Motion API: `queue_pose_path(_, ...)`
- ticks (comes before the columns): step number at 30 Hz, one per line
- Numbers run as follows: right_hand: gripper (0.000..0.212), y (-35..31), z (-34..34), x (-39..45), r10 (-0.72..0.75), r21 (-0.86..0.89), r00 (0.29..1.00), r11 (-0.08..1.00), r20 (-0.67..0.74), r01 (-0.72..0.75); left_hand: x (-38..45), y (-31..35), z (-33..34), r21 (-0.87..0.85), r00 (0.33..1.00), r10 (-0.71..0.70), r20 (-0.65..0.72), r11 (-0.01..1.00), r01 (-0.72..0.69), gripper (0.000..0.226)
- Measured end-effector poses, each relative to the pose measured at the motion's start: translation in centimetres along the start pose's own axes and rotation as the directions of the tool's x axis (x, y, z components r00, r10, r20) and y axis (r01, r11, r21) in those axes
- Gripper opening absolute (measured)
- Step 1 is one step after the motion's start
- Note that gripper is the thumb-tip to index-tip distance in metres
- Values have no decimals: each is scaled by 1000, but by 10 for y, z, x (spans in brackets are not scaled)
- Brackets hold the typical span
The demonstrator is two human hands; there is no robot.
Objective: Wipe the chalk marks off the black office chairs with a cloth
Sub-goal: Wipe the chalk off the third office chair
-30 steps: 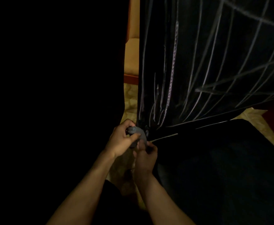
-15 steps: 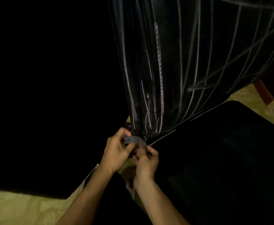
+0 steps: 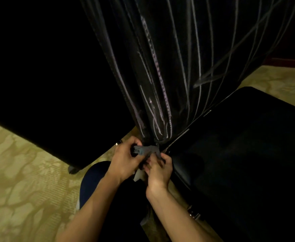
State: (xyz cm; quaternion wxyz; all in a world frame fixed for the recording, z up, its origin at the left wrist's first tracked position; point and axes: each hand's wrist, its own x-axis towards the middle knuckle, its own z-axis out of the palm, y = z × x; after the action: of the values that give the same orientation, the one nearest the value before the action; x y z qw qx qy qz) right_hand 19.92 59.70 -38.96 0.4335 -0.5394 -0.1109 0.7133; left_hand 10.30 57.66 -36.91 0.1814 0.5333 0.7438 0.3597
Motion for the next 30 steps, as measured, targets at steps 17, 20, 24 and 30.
queue_pose_path(17, 23, -41, -21, 12, -493, -539, 850, 672, 187, 508, 0, -1, 25, -165, 970, -9, -243, 986, -32, 25)
queue_pose_path(20, 24, -59, -24, 20, -538, -574, 778, 542, 324, 614, -8, 7, 37, -215, 927, -140, -347, 974, 67, 36)
queue_pose_path(24, 13, -64, -33, 43, -545, -573, 692, 406, 474, 712, -13, 30, 60, -367, 831, -342, -438, 912, 183, 32)
queue_pose_path(30, 18, -88, -25, 66, -312, -796, 821, 241, 479, 556, -2, 24, 76, -155, 732, -550, -403, 829, 537, 32)
